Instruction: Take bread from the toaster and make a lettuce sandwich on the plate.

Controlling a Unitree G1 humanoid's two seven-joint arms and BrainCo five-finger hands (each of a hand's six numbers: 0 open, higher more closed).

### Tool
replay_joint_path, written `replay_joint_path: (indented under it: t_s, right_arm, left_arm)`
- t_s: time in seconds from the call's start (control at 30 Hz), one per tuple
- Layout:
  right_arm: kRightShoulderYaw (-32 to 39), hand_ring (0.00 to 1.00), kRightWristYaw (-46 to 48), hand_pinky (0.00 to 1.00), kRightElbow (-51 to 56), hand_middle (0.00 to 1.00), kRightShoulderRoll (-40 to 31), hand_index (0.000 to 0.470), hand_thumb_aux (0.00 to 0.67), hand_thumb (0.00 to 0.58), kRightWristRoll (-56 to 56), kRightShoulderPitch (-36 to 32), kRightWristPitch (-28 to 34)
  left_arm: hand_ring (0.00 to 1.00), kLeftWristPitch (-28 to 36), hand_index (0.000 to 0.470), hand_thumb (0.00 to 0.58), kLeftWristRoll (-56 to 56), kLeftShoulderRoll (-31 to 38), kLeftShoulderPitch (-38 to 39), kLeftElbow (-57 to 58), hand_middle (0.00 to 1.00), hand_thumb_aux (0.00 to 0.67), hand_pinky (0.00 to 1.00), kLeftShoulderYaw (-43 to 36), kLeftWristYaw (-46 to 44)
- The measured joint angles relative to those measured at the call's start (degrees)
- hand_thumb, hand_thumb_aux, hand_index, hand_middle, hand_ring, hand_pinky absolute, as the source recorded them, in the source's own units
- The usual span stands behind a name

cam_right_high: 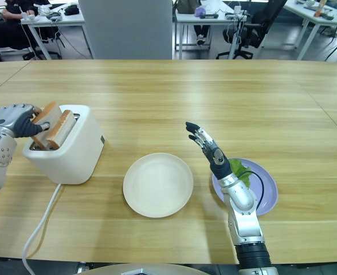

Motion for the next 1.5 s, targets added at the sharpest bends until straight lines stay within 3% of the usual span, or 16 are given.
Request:
replay_joint_path:
  t_s: [0.33, 0.43, 0.57, 0.8, 1.0, 1.2, 1.5]
  right_arm:
    - [-1.0, 0.0, -1.7, 0.0, 0.0, 0.0, -1.9, 0.0, 0.0, 0.0, -3.0, -0.4, -1.6]
    - [-4.5, 0.0, -5.6, 0.0, 1.0, 0.0, -8.6, 0.0, 0.0, 0.0, -12.3, -2.3, -6.3]
    - [-10.1, 0.0, -14.6, 0.0, 8.8, 0.0, -20.3, 0.0, 0.0, 0.0, -26.2, -5.9, -12.9]
    - [-9.1, 0.0, -30.7, 0.0, 28.6, 0.0, -32.4, 0.0, 0.0, 0.0, -42.6, -6.2, -22.2]
    - [-1.3, 0.0, -45.0, 0.0, 41.7, 0.0, -37.4, 0.0, 0.0, 0.0, -54.3, -6.3, -26.8]
    - [9.7, 0.0, -57.9, 0.0, 53.9, 0.0, -39.1, 0.0, 0.0, 0.0, -64.6, -10.7, -24.6]
    - [20.1, 0.0, -66.7, 0.0, 64.3, 0.0, -37.9, 0.0, 0.0, 0.0, -67.8, -16.4, -21.8]
  left_arm:
    - [1.0, -6.9, 0.46, 0.58, -12.8, -3.9, 1.0, -7.1, 1.0, 0.67, 1.0, 13.8, 6.8]
    - [1.0, -9.4, 0.46, 0.58, -19.2, -5.3, 0.3, -10.9, 1.0, 0.67, 1.0, 18.3, 6.2]
    - [1.0, -7.4, 0.46, 0.58, -31.4, -8.6, -0.5, -19.6, 1.0, 0.67, 1.0, 20.7, -0.9]
    - [1.0, 0.9, 0.46, 0.58, -43.8, -13.6, -1.7, -31.2, 1.0, 0.67, 1.0, 11.7, -12.2]
    - [1.0, 5.2, 0.46, 0.58, -46.6, -16.1, -2.0, -32.5, 1.0, 0.67, 1.0, 3.9, -18.6]
    - [1.0, 6.0, 0.46, 0.58, -44.4, -19.1, -2.3, -28.1, 1.0, 0.67, 1.0, -6.7, -23.9]
    - [1.0, 2.5, 0.46, 0.58, -36.7, -21.2, -3.5, -17.1, 1.0, 0.67, 1.0, -18.3, -29.3]
